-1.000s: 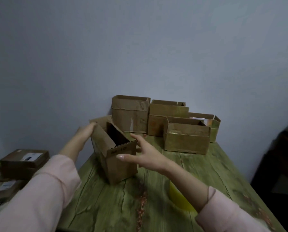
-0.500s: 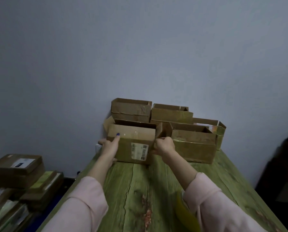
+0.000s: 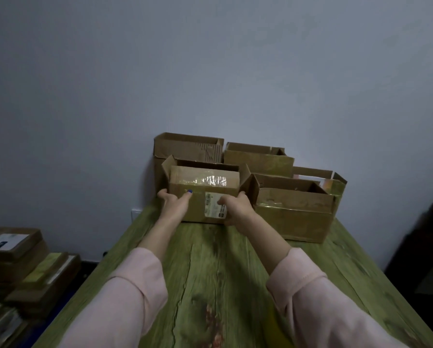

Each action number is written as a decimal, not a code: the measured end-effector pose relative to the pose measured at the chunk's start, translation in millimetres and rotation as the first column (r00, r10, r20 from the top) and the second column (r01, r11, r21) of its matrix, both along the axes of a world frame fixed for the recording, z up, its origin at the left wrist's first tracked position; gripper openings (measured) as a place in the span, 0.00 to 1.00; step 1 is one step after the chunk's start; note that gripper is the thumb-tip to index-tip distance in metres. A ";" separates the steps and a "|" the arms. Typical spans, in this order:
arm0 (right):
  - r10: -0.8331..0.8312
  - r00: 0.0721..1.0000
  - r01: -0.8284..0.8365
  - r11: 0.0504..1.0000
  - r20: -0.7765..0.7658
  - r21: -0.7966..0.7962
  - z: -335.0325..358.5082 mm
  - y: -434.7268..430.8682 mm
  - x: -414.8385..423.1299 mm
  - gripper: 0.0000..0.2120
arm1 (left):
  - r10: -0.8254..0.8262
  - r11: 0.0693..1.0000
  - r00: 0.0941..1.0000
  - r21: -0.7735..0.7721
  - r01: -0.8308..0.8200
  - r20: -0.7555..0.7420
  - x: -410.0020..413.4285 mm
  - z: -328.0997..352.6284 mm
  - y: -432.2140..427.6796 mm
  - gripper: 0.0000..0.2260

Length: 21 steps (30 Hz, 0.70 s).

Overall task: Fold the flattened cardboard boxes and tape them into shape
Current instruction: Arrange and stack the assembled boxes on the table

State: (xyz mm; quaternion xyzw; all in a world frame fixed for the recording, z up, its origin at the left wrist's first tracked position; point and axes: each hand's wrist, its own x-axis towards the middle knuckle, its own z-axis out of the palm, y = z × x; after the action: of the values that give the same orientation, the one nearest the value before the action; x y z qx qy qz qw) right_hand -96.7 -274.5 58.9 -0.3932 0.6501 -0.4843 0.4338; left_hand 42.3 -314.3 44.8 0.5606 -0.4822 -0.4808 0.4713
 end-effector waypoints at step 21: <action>0.016 0.837 -0.108 0.985 -0.547 -0.136 50.5 265.5 -80.3 0.10 | -0.504 0.801 0.799 -0.170 0.575 0.328 -67.4 -4.2 245.2 0.28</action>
State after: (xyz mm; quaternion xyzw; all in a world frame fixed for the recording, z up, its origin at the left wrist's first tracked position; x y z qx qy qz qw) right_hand -177.1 -9.0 109.4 -0.5692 0.6918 -0.3894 0.2138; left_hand -25.0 -69.1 40.6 0.3907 -0.7404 -0.4481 0.3136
